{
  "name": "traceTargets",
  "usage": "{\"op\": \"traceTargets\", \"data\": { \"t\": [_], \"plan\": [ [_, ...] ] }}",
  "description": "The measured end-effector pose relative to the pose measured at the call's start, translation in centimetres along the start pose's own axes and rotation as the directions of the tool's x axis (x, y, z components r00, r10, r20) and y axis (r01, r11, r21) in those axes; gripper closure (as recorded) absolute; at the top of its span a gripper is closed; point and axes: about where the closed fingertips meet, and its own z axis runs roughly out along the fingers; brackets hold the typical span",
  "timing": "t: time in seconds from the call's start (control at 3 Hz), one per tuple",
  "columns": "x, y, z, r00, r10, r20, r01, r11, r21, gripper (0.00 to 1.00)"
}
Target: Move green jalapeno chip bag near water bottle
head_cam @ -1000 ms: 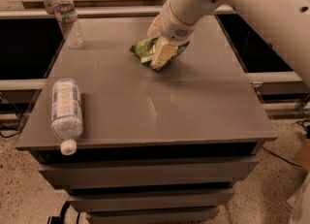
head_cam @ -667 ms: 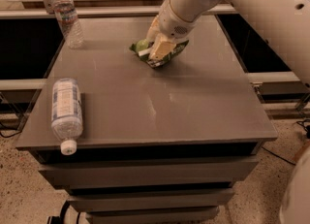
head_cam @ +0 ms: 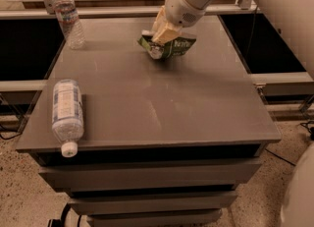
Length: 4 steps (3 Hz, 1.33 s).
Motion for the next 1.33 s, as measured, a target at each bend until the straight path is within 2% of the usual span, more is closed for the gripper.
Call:
{"op": "traceTargets", "data": {
  "t": [0.33,1.0,1.33],
  "plan": [
    [-1.4,-0.6,-2.1,0.999,-0.021,0.039,0.02,0.9997,0.016,1.0],
    [-6.0,-3.6,-5.7,0.991,-0.089,0.102,0.081,0.9937,0.078,1.0],
    [-8.5,-5.2,-5.6,0.985,-0.126,0.117,0.115,0.9883,0.1,1.0]
  ]
}}
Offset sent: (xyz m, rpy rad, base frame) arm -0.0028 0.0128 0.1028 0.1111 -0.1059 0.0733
